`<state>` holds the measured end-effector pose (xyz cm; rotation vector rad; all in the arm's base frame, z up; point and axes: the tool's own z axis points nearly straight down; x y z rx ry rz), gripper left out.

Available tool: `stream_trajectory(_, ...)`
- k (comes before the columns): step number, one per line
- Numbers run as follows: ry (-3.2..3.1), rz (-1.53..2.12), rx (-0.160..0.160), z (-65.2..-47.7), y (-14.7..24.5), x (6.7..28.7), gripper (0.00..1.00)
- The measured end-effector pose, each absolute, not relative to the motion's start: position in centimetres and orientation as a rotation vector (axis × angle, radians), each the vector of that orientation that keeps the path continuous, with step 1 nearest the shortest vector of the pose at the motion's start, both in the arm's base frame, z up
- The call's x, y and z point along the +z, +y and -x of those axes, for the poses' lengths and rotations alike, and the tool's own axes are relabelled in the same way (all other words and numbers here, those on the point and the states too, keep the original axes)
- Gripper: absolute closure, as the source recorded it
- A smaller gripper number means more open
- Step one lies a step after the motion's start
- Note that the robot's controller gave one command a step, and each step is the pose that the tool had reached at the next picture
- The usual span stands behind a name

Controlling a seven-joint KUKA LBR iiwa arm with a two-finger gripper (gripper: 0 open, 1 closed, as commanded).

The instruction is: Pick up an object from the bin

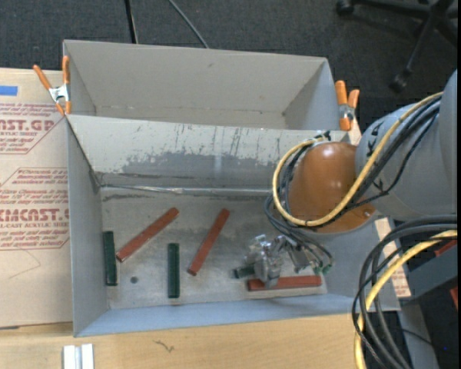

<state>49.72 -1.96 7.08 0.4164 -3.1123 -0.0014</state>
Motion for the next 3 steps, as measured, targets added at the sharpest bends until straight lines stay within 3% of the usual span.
stream_trajectory(1,-3.122,-0.401,-0.007,-49.7,6.7,12.6,1.00)
stream_trajectory(2,-3.067,-0.714,0.000,-57.2,7.1,17.5,1.00)
stream_trajectory(3,-3.089,-0.641,0.001,-58.0,8.2,31.1,1.00)
